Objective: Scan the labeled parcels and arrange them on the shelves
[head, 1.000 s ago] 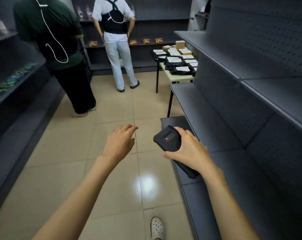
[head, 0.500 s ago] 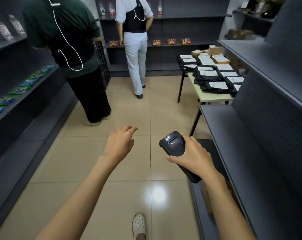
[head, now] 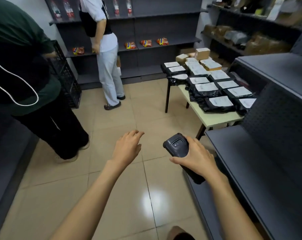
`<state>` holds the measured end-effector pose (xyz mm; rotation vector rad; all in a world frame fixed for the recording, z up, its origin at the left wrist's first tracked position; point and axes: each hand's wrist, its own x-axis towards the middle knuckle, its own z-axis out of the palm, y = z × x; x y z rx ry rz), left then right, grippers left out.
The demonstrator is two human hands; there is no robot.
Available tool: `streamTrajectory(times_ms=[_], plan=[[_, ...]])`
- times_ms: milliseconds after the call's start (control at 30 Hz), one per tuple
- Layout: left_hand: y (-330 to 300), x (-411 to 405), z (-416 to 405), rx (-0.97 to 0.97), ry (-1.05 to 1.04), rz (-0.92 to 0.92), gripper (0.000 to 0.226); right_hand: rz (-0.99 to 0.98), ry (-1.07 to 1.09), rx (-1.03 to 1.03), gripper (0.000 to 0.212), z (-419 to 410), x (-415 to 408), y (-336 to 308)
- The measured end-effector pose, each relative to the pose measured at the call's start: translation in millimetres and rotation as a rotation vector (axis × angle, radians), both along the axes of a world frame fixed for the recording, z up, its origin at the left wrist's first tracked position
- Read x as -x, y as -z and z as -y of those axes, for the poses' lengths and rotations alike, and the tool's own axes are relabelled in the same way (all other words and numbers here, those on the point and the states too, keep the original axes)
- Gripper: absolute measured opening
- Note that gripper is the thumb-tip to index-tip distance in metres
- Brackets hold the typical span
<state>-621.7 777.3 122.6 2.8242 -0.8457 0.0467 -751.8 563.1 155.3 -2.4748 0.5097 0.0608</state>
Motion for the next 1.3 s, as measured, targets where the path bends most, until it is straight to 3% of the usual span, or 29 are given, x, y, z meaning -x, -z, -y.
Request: streamTrajectory(times_ms=[300, 567, 867, 1300], plan=[[25, -225, 85, 0.012, 0.052, -0.03, 0.051, -0.013, 0.076, -0.059, 0.087, 75, -214, 25], [18, -422, 198, 0.042, 0.126, -0.037, 0.049, 0.006, 0.128, -0.054, 0.086, 173, -409, 9], [40, -581, 322, -0.004, 0.336, -0.092, 0.049, -0.12, 0.261, -0.031, 0.093, 269, -536, 33], [62, -783, 540, -0.025, 0.7, -0.091, 0.051, -0.144, 0.637, -0.108, 0.09, 394, -688, 47]])
